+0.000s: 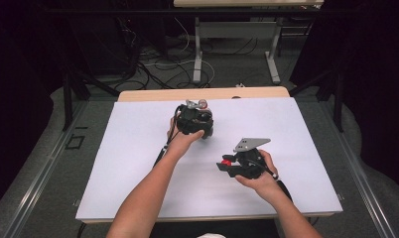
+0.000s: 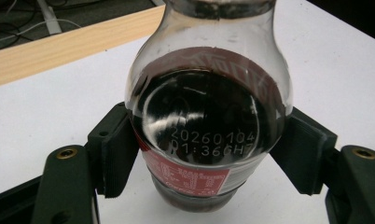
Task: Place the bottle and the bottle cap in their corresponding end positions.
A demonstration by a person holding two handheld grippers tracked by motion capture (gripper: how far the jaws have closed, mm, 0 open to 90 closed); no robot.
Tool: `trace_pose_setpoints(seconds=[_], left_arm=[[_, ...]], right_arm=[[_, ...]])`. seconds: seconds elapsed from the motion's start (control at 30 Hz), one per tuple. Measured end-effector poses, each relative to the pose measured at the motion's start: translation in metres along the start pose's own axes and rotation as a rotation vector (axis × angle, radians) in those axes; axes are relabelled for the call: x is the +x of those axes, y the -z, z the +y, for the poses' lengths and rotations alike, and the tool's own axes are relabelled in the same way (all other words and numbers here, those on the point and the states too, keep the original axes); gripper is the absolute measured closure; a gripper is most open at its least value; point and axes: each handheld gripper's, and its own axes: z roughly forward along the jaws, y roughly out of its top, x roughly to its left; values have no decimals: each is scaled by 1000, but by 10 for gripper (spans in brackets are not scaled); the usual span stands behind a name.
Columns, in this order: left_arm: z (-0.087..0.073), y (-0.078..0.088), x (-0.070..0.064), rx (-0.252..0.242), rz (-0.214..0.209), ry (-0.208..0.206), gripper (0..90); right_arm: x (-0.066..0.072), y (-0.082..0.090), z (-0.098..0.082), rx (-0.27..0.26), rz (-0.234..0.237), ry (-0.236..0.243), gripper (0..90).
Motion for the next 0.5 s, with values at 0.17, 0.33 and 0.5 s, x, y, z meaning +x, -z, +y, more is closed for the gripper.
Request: trace_pose_setpoints(seconds=[0.17, 0.33, 0.5], left_arm=[[-7, -6, -1, 9, -9, 10, 299], [-13, -9, -5, 28, -21, 3, 298], [-16, -12, -6, 18, -33, 0, 298]], right_arm=[[0, 0, 0, -4, 0, -3, 609], [0, 0, 0, 11, 2, -3, 609], [0, -2, 0, 0, -1, -1, 609]])
